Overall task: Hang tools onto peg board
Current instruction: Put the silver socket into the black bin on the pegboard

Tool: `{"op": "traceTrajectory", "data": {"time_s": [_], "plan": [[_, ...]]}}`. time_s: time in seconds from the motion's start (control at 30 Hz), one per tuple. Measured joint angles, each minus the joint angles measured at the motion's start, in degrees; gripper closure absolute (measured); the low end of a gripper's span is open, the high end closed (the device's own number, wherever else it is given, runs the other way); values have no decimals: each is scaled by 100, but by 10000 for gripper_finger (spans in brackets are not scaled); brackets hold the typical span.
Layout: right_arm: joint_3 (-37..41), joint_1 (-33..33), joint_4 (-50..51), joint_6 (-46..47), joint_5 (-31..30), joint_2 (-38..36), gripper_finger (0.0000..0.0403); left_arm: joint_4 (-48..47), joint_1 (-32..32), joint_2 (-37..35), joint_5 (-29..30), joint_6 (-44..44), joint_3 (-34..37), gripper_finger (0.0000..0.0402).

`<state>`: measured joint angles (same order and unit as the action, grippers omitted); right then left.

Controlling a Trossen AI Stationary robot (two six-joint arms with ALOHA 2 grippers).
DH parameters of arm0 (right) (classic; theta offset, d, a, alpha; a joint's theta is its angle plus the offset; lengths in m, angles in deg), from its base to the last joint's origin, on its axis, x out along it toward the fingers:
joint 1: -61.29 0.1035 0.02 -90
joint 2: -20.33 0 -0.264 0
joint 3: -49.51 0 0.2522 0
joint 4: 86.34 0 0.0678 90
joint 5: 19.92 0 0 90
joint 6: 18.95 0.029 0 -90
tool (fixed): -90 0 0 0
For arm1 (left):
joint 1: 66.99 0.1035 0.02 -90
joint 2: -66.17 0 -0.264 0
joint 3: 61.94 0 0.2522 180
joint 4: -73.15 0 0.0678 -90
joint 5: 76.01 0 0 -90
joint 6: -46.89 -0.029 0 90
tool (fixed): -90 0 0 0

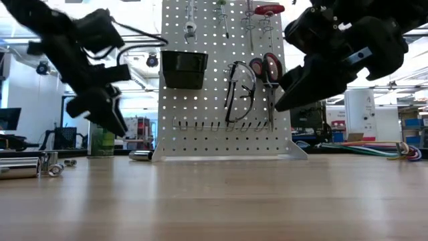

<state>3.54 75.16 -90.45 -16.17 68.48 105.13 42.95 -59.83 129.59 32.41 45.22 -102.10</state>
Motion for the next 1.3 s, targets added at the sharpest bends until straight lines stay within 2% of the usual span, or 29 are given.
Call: {"op": "traceTrajectory", "data": {"time_s": [0.07, 0.23, 0.43, 0.77, 0.93, 1.07, 1.17, 1.3], "plan": [[0, 0, 5, 23, -1, 31, 403, 469, 363, -55, -260, -232, 222, 241], [2, -2, 16, -33, -1, 34, 403, 959, 885, -70, -381, -826, 407, 244], [-7, -2, 22, -268, -1, 10, 403, 1323, 1352, 270, -1498, -1442, 384, 244], [-22, -2, 118, -270, -1, 7, 403, 1953, 1812, 1216, -1515, -1692, 361, 244], [-22, -2, 143, -229, -1, 7, 403, 2128, 1897, 1688, -2063, -1537, 353, 244], [-22, -2, 143, -199, -1, 5, 403, 2206, 1901, 1961, -2156, -1420, 331, 249], [-22, -2, 141, -170, -1, 5, 403, 2216, 1899, 1991, -2163, -1245, 331, 270], [-22, -2, 142, -46, -1, 5, 403, 2048, 1892, 1787, -2198, -990, 337, 336]]}}
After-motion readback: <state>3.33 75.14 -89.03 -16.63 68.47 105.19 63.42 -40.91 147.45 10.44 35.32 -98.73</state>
